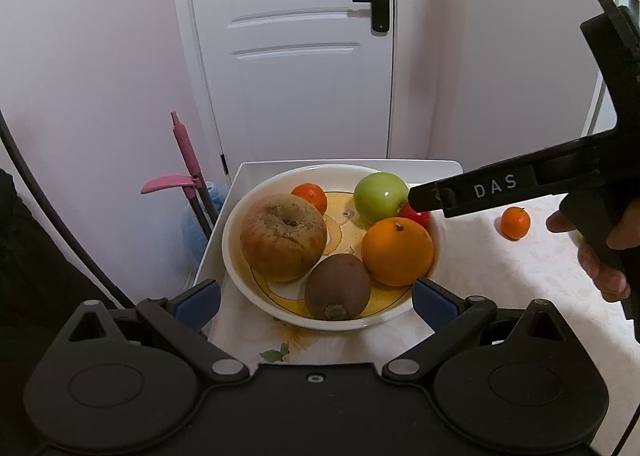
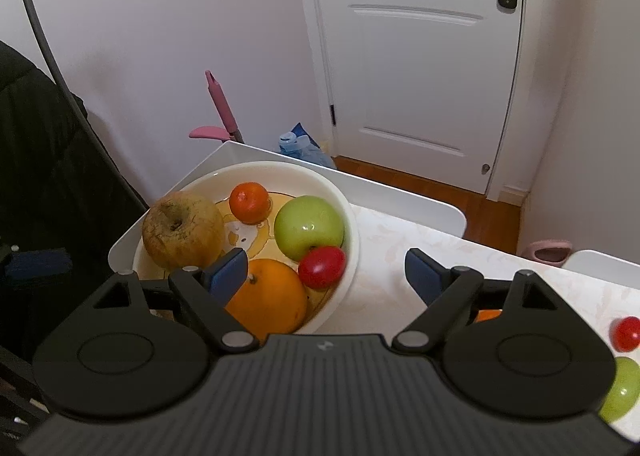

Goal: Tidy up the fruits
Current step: 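Open the left tool releasing the kiwi while the right tool releases the tomato into the bowl, then move both tools back over the green apple and large orange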

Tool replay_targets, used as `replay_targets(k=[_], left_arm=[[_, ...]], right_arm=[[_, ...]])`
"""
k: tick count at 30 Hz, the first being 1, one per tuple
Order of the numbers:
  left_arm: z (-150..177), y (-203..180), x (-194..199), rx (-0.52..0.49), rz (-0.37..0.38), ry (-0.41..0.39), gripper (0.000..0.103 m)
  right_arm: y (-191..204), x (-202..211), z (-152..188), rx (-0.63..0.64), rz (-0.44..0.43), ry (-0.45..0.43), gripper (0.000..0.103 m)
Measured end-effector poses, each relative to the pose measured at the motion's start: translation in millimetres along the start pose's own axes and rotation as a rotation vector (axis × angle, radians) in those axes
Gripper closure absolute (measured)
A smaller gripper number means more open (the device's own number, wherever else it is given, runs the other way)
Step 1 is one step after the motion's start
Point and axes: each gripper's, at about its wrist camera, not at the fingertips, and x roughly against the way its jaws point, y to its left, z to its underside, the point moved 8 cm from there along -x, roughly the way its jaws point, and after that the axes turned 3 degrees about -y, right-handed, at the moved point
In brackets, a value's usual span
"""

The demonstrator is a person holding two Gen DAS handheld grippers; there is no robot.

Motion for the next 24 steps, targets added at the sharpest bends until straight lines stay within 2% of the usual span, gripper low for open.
replay_targets(k=[13,24], left_arm=[[-16.7,-2.4,28.5,-0.029,0.031,-0.043,0.0],[-31.2,-31.2,43.0,-0.084,0.132,-0.086,0.0]], right_arm=[[0.9,61.8,6.1,-0.06,0.083,-0.036,0.002],[-35.9,127.5,33.3,-0.156,0.256,-0.068,0.002]])
